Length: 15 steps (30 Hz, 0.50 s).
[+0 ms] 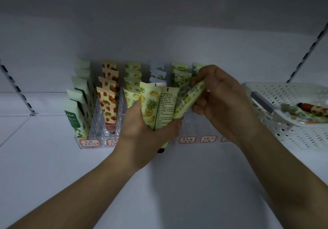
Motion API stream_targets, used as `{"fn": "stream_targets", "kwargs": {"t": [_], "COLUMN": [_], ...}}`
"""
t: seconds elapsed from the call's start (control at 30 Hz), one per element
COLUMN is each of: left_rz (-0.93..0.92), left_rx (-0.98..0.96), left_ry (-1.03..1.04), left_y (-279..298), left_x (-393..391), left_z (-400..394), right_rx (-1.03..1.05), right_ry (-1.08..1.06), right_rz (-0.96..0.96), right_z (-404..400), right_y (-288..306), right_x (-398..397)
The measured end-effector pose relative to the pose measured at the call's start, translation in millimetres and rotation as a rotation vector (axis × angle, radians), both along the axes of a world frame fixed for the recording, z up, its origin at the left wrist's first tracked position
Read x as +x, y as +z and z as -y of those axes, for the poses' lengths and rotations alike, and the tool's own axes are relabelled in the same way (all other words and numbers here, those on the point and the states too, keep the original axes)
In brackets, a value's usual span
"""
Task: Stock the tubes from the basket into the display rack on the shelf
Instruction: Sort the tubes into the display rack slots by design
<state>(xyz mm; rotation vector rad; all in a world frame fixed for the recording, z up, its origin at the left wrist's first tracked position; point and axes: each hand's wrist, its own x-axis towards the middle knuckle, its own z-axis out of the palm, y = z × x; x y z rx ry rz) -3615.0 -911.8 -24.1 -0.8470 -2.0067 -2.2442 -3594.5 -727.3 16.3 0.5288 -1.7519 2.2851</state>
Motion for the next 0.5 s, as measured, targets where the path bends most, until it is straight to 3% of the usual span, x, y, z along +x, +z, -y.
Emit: {"fn": "stream_targets", "kwargs": {"t": [0.1, 0.4, 0.5], "left_rz": [0.059, 0.069, 0.043], "left_rx": [0.006, 0.006, -0.012], "left_ry": [0.013, 0.035, 0.044], "left_y": [0.8, 2.5, 2.5], "left_x": [-0.7, 3.5, 5.4], "left_z": [0.3, -0.6, -1.8], "right_rx": [0.033, -0.047, 0.085], "right_ry": [-0.115, -0.076, -0.162], "right_rz": [-0.002, 0.010, -0.009], "right_z": [1.0, 0.9, 2.8], "right_y": [-1.0, 1.4, -2.4], "right_x": [-0.4, 1.1, 1.6]}}
